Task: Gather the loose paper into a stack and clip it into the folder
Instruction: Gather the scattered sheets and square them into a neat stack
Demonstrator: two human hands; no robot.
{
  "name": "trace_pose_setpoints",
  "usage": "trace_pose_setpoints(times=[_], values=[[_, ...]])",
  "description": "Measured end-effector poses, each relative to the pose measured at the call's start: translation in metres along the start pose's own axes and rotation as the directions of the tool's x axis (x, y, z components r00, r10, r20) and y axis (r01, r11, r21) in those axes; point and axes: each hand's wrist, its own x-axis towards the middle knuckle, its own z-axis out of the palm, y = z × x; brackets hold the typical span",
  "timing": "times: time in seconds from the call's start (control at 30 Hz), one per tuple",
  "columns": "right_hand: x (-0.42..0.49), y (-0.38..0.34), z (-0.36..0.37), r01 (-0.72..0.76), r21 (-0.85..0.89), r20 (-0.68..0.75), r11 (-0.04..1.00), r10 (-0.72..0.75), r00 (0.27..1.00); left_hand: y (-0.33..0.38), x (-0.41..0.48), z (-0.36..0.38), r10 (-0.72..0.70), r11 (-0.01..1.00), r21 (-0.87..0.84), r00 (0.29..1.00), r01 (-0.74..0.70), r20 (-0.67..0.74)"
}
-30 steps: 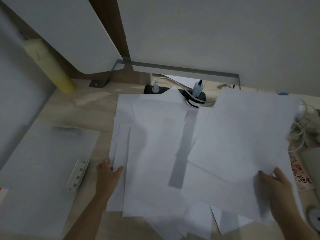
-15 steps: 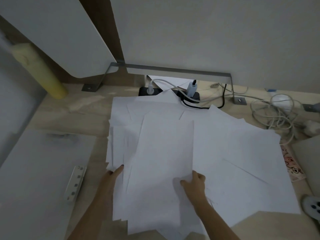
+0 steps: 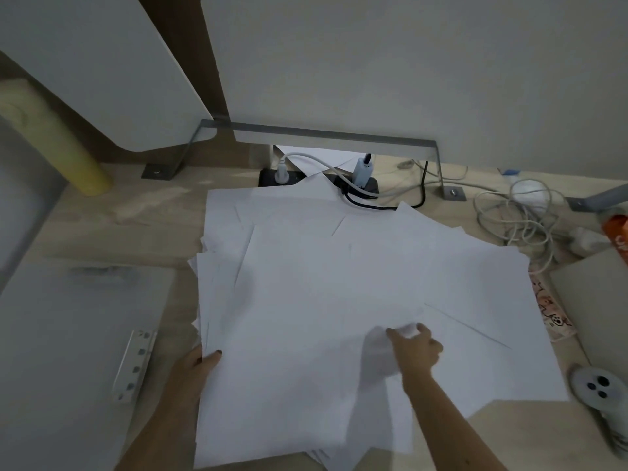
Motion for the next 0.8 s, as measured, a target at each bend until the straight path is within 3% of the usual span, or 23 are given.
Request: trace_pose_setpoints(times=[0.07, 0.17, 0.37, 0.53, 0.63, 0.8], values=[[0.015, -0.005, -0.005, -0.091, 0.066, 0.037, 0.994, 0.088, 0.995, -0.003, -0.003, -0.004, 0.012, 1.0, -0.008, 1.0, -0.012, 0.001], [0.02, -0.011, 0.002, -0.157, 0.307, 0.215, 0.939, 0.092, 0.972, -0.008, -0.006, -0.008, 0.009, 1.0, -0.024, 0.999, -0.009, 0.032], [0.003, -0.006, 0.025, -0.032, 0.158, 0.391, 0.987, -0.032, 0.92, -0.01, -0.008, -0.006, -0.016, 0.991, -0.128, 0.999, 0.023, 0.052], [0.007, 0.001, 0.006, 0.185, 0.05, 0.215, 0.981, -0.191, 0.958, -0.007, -0.004, -0.02, -0.016, 0.992, -0.124, 1.0, 0.013, -0.025], [0.016, 0.01, -0.017, 0.249, 0.048, 0.125, 0.967, -0.253, 0.959, -0.006, -0.004, -0.034, 0.076, 0.994, -0.073, 0.995, -0.08, -0.058], [0.013, 0.003, -0.062, 0.225, 0.414, 0.096, 0.882, -0.288, 0.953, 0.002, -0.006, -0.046, -0.028, 0.991, -0.129, 0.999, 0.025, -0.021]])
